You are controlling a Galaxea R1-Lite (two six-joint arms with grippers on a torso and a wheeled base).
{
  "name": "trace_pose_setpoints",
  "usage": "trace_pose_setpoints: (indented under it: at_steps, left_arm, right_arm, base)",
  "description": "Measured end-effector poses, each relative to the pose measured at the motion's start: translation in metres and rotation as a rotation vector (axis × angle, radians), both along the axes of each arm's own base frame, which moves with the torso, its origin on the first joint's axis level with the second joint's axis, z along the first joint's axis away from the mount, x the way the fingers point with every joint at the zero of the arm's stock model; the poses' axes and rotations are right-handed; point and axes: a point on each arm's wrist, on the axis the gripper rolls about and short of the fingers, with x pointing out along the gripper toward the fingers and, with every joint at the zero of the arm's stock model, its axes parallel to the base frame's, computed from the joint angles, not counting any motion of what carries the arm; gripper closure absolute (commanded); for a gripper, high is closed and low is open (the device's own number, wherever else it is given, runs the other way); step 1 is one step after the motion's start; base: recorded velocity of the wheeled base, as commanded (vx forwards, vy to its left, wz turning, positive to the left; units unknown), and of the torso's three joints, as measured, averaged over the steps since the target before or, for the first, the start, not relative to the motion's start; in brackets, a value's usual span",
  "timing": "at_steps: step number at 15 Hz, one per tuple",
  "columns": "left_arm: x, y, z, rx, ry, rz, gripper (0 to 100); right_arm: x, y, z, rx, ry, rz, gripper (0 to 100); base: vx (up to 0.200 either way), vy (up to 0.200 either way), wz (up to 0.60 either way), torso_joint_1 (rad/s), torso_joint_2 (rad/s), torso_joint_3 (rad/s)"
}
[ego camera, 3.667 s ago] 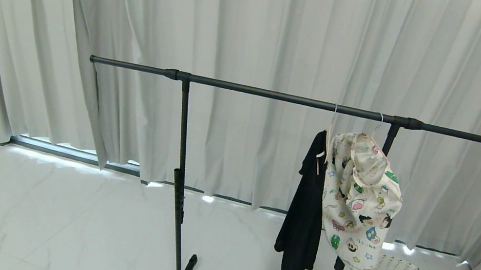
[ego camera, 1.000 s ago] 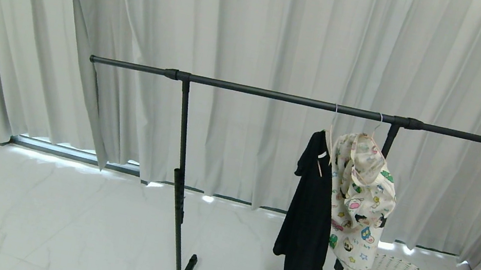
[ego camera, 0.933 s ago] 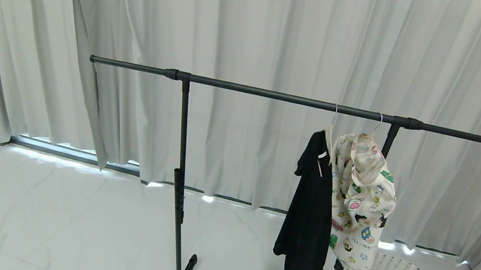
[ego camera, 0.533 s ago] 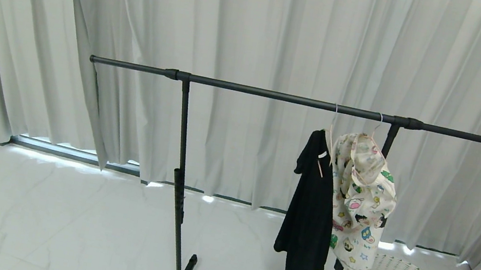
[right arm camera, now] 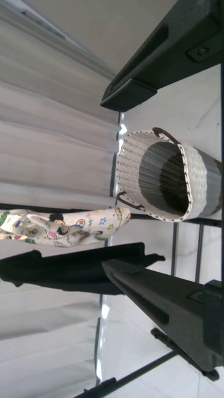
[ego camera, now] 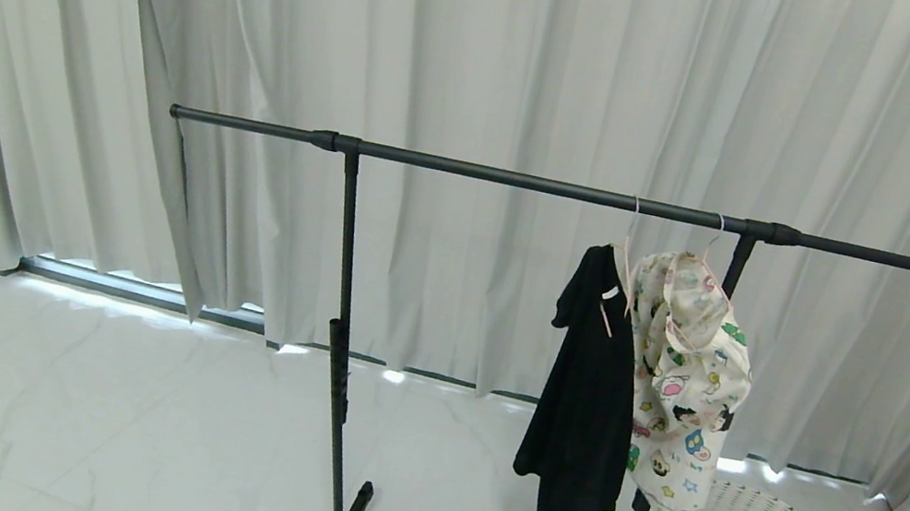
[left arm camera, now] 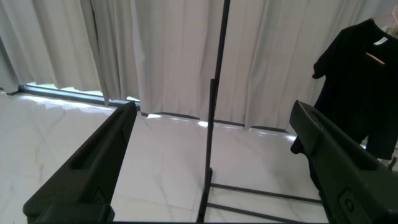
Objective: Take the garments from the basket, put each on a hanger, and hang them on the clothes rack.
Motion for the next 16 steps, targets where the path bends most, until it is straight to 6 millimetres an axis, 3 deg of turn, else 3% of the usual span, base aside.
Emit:
trace_pose_setpoints:
  at_steps: [16]
  left_arm:
    - [0.0000,0.0000,0.0000,0.000,0.000,0.000,0]
  right_arm:
    - [0.0000,0.0000,0.0000,0.000,0.000,0.000,0]
  base:
    - [0.000,0.000,0.00,0.000,0.00,0.000]
